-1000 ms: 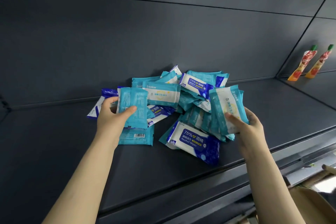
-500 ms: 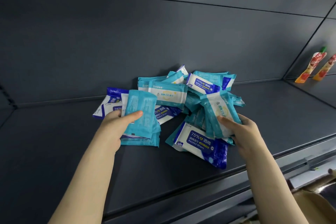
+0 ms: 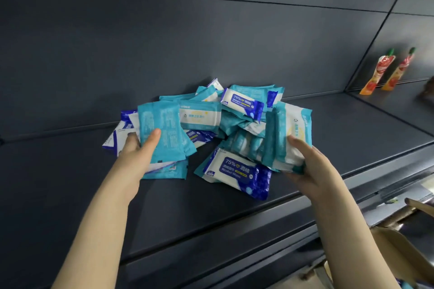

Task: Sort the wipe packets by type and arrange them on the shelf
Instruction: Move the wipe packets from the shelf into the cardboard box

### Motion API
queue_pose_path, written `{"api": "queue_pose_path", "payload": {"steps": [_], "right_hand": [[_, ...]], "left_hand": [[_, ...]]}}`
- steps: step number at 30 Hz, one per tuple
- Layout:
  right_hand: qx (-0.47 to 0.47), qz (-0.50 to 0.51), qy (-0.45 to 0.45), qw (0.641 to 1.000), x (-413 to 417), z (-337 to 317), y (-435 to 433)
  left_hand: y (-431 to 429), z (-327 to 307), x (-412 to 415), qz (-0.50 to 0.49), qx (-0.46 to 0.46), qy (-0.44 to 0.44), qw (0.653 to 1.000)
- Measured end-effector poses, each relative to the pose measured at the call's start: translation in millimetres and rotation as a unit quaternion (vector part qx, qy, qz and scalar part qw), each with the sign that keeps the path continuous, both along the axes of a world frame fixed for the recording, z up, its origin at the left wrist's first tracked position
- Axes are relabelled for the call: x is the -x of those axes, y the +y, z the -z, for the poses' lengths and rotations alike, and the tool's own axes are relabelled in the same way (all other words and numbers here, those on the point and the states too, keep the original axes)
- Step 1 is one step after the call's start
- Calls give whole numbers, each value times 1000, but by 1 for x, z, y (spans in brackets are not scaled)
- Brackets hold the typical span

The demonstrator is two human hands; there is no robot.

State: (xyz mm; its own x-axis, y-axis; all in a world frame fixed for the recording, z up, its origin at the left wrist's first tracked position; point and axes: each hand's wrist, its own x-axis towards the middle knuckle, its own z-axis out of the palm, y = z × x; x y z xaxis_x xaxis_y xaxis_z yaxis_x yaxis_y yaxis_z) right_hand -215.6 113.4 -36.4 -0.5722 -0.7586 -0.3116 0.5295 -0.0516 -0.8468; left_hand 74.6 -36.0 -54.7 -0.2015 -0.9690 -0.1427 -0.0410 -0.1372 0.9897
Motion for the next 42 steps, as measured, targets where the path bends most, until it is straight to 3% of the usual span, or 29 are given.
{"api": "queue_pose_path", "payload": {"steps": [6, 10, 19, 25, 32, 42], "right_hand": [[39, -59, -8, 997, 26, -13, 69], [57, -47, -14, 997, 57, -12, 136], [0, 91, -49, 995, 111, 55, 316], [-62, 236, -120, 962, 155, 128, 403], [-130, 327, -185, 918, 202, 194, 449], [-193, 409, -201, 869, 308, 256, 483]], "left_hand": [[67, -10, 61, -4, -7, 73, 997], [132, -21, 122, 39, 16, 99, 994], [301, 32, 256, 162, -15, 40, 986], [374, 95, 314, 231, -53, -43, 970], [408, 156, 388, 301, -101, -127, 940], [416, 242, 503, 369, -156, -230, 887]]}}
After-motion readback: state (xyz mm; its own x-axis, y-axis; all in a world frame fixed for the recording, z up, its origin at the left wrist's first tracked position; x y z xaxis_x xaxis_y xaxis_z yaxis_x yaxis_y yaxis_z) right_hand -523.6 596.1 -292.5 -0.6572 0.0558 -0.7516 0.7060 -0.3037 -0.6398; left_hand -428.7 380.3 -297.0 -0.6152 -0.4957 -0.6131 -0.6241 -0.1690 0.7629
